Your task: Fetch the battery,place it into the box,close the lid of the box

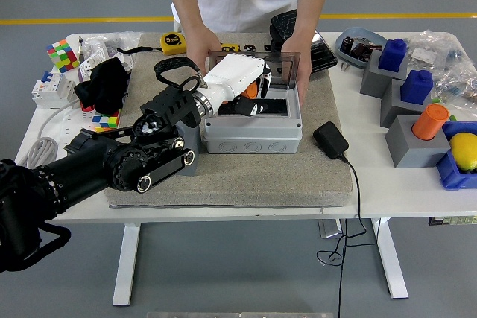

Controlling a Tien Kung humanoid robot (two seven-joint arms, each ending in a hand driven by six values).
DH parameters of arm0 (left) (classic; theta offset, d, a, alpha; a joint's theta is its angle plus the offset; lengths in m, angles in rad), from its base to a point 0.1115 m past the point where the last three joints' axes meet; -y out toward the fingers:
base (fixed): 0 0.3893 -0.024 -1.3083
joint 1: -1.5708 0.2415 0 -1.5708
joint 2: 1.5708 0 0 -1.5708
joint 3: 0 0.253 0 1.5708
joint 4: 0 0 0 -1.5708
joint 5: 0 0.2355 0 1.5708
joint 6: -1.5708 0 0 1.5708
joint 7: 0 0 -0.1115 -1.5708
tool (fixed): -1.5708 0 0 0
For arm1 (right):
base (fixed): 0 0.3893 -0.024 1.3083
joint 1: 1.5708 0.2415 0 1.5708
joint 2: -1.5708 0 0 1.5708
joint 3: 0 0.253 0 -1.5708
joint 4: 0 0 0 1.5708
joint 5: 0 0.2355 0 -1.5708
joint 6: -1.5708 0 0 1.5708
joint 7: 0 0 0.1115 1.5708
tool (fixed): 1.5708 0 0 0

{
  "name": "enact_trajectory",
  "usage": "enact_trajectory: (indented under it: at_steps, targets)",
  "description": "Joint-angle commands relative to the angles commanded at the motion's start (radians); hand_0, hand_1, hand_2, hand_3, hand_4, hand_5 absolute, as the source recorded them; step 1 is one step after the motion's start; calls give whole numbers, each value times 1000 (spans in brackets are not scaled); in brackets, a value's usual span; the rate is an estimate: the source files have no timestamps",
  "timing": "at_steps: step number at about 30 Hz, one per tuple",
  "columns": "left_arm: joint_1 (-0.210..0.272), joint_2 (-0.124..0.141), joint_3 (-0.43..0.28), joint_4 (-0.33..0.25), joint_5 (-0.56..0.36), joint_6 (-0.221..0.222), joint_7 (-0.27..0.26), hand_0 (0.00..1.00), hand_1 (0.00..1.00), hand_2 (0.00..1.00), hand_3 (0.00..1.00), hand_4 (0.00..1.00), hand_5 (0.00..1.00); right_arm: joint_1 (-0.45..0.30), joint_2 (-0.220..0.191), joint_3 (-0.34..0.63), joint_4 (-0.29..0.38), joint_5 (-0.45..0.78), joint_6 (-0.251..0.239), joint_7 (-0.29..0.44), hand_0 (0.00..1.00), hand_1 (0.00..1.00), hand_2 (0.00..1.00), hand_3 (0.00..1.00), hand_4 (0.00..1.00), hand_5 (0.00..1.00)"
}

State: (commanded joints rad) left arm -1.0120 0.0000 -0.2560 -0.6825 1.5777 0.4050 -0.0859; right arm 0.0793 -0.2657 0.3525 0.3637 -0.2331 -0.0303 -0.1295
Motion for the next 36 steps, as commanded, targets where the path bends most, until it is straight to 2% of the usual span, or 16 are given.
enact_trajectory:
  at_steps: [1, 12, 19, 23, 24, 25, 30, 31, 36]
  targets:
    - [1, 0, 0, 0, -1, -1, 1, 533, 442, 457, 470, 965, 2, 0, 0, 0, 0, 0, 0, 0, 677, 720, 715, 688, 998, 694]
    - [12, 0, -29, -13, -7, 3, -14, 542, 450, 461, 478, 975, 2, -1, 2, 7, 0, -2, 0, 0, 677, 720, 714, 688, 998, 694]
    - [40, 0, -98, -85, -26, 22, -58, 537, 449, 460, 479, 995, 2, -4, 5, 10, 0, -3, 1, 0, 676, 719, 714, 688, 998, 694]
    - [52, 0, -137, -122, -30, 51, -96, 537, 449, 460, 479, 995, 2, -4, 8, 15, 0, -5, 0, 1, 676, 719, 714, 688, 998, 694]
    - [55, 0, -150, -127, -27, 55, -100, 537, 449, 460, 479, 995, 2, -4, 8, 16, 0, -5, 0, 1, 676, 719, 714, 688, 998, 694]
    - [58, 0, -163, -132, -27, 56, -101, 582, 515, 505, 524, 997, 2, -4, 8, 16, 0, -6, 0, 1, 676, 719, 714, 687, 998, 694]
    - [63, 4, -231, -130, -38, 38, -87, 582, 515, 505, 524, 997, 2, -5, 8, 15, -1, -4, 0, 1, 676, 719, 714, 687, 998, 694]
    - [63, 5, -242, -128, -42, 33, -81, 757, 779, 767, 816, 984, 125, -5, 8, 15, -1, -3, 0, 0, 676, 719, 714, 687, 998, 694]
    - [58, 12, -281, -104, -42, 12, -35, 757, 779, 767, 816, 984, 125, -5, 8, 16, -1, -3, 0, 0, 676, 719, 714, 687, 998, 694]
